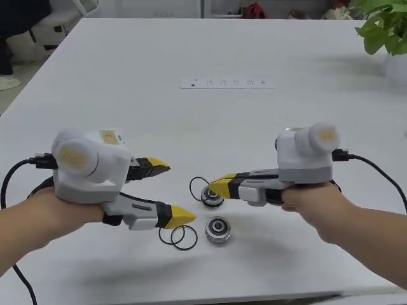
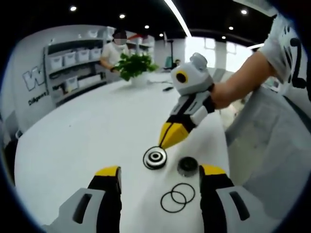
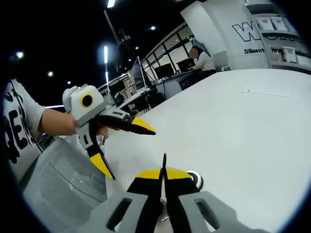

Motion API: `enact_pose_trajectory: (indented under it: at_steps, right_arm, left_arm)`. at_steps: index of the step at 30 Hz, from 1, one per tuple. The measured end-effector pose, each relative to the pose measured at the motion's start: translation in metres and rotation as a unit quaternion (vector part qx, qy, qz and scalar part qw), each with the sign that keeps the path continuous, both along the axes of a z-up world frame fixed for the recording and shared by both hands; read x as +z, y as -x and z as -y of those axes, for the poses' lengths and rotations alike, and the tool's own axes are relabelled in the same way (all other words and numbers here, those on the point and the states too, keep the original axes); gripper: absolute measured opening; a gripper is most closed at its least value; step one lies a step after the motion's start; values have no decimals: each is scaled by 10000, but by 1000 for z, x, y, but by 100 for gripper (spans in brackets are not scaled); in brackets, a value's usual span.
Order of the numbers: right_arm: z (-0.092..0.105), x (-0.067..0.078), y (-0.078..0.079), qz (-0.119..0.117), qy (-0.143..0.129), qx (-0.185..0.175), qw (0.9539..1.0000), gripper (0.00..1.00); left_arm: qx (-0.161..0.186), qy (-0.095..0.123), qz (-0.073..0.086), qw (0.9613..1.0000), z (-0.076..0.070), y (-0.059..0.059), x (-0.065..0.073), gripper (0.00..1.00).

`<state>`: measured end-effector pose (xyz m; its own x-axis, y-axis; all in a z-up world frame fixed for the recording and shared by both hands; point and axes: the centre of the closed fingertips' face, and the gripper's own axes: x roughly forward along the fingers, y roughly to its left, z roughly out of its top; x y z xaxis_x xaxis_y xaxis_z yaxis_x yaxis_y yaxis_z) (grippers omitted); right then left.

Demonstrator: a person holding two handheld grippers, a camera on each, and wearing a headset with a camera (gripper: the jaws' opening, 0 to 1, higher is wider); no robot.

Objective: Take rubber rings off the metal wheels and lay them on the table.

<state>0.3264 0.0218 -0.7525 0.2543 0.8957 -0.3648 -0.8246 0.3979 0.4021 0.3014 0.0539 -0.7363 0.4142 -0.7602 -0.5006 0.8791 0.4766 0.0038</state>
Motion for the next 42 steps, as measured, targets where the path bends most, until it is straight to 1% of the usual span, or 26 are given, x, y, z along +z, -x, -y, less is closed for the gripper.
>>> enact_pose_trajectory:
  at_steps: [5, 8, 13, 18, 20, 23, 29, 34, 42]
  right_arm:
    - [-2, 1, 1, 25, 14, 55, 10000, 0]
    - [-3, 3, 0, 22, -14, 64, 10000, 0]
    - [-7, 8, 1, 26, -82, 91, 9999, 0]
    - [-14, 10, 5, 16, -133, 161, 9998, 0]
    - [-17, 10, 7, 9, -134, 199, 9997, 0]
    - [-21, 10, 9, -17, -148, 249, 9996, 0]
    - [-28, 9, 14, -73, -156, 355, 9992, 0]
    - [-32, 8, 17, -107, -153, 416, 9990, 0]
    - [-39, 3, 24, -240, -128, 549, 9981, 0]
  left_arm:
    - [46, 30, 16, 10000, -7, 3, 3, 68]
    - [68, 6, 44, 10000, -13, 5, 4, 69]
    - [107, -9, 35, 9999, -20, 10, 5, 71]
    - [120, -66, 31, 9999, -27, 15, 2, 73]
    - [136, -78, 27, 9999, -30, 16, 2, 74]
    - [150, -117, 66, 9998, -33, 18, 2, 74]
    - [147, -157, 80, 9997, -37, 21, 1, 75]
    - [173, -167, 68, 9997, -42, 22, 1, 75]
    - [230, -173, 34, 9996, -47, 25, -2, 75]
